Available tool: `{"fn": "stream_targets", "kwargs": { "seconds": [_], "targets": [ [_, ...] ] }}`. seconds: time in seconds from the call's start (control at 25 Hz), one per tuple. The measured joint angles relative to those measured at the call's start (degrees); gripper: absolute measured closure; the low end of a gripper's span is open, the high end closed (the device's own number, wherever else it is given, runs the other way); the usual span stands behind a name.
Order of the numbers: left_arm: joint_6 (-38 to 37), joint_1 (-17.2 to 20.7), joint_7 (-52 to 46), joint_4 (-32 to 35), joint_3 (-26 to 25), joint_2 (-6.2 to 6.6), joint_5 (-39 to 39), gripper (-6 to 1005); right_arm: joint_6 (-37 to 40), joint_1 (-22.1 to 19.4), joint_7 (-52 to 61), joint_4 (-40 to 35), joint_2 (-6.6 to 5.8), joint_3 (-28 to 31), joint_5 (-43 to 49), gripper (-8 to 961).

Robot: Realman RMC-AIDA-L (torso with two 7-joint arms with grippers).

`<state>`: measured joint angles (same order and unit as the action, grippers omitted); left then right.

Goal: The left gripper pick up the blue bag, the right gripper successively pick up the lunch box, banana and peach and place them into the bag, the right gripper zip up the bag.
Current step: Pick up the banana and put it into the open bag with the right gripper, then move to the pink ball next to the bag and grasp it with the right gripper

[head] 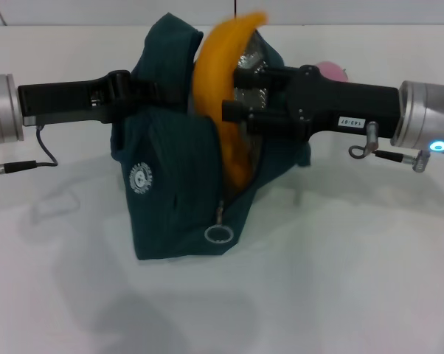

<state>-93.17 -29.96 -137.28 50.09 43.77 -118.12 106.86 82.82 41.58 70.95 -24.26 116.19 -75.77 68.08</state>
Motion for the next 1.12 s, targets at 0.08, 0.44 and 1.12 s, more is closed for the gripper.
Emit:
{"fn": "stream_targets", "kwargs": {
  "seconds": [0.08, 0.44, 1.12],
  "targets": [
    [0.0, 0.0, 0.0, 0.0, 0.0, 0.00, 0.0, 973, -0.6, 0.1, 0.3, -0.2, 0.00, -1.0, 0.0, 430],
    [0.0, 0.0, 0.0, 0.0, 0.0, -0.01, 0.0, 973, -0.6, -0.6, 0.4, -1.5, -0.22, -0.9, -0.5, 228],
    [0.0, 0.7, 0.0, 0.0, 0.0, -0.02, 0.0, 973, -3.5, -10.3, 1.5, -4.6, -3.26, 15.3, -1.3, 222]
  ]
}}
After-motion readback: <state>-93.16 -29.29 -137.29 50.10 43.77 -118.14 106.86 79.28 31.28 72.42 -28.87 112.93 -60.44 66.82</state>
